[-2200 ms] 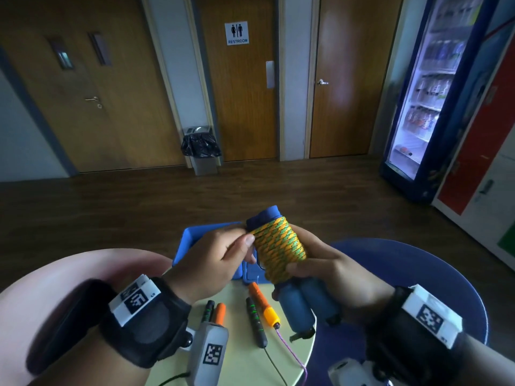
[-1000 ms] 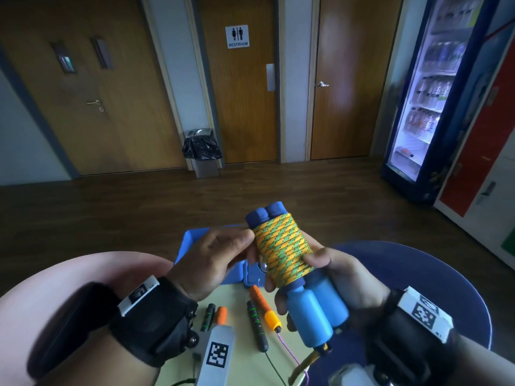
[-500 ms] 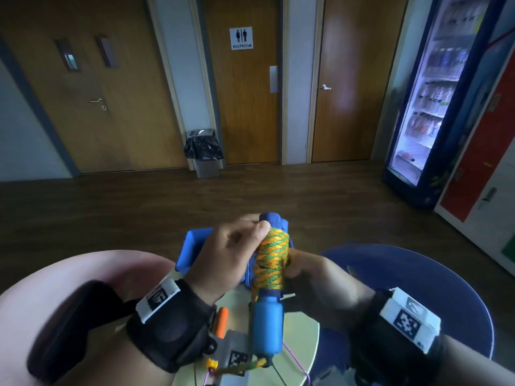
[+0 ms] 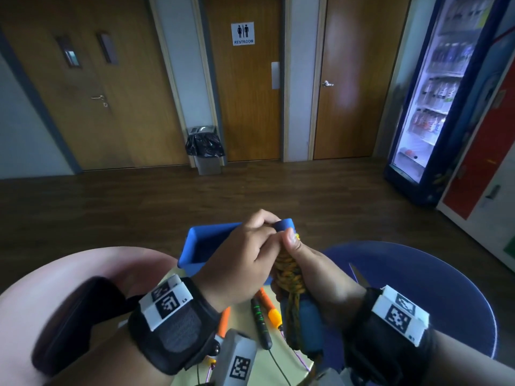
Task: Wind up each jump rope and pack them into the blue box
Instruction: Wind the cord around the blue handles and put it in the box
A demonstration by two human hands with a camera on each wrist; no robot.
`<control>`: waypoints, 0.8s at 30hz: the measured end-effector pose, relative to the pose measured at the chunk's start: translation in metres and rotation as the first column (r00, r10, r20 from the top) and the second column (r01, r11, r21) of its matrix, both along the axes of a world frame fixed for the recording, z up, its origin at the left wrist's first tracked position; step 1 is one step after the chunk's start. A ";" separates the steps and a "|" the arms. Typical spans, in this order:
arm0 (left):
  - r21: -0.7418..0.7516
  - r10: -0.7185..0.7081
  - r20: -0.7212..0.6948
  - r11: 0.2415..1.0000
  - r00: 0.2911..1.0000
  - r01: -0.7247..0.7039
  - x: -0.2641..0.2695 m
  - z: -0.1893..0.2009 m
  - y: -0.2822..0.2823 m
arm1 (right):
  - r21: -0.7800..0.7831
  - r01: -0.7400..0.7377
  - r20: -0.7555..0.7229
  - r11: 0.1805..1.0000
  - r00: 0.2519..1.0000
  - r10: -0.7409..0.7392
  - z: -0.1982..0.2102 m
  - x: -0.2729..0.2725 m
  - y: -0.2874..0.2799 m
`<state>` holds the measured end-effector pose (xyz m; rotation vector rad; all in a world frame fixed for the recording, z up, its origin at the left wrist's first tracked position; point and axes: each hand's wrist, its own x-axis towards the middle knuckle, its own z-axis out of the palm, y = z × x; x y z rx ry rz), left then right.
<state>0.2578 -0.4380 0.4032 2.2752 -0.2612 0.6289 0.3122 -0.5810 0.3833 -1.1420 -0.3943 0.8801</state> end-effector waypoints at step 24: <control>-0.213 0.137 0.120 0.971 0.983 -0.109 0.005 -0.005 -0.013 | 0.089 0.160 0.123 0.983 0.978 -0.170 0.009 0.012 -0.014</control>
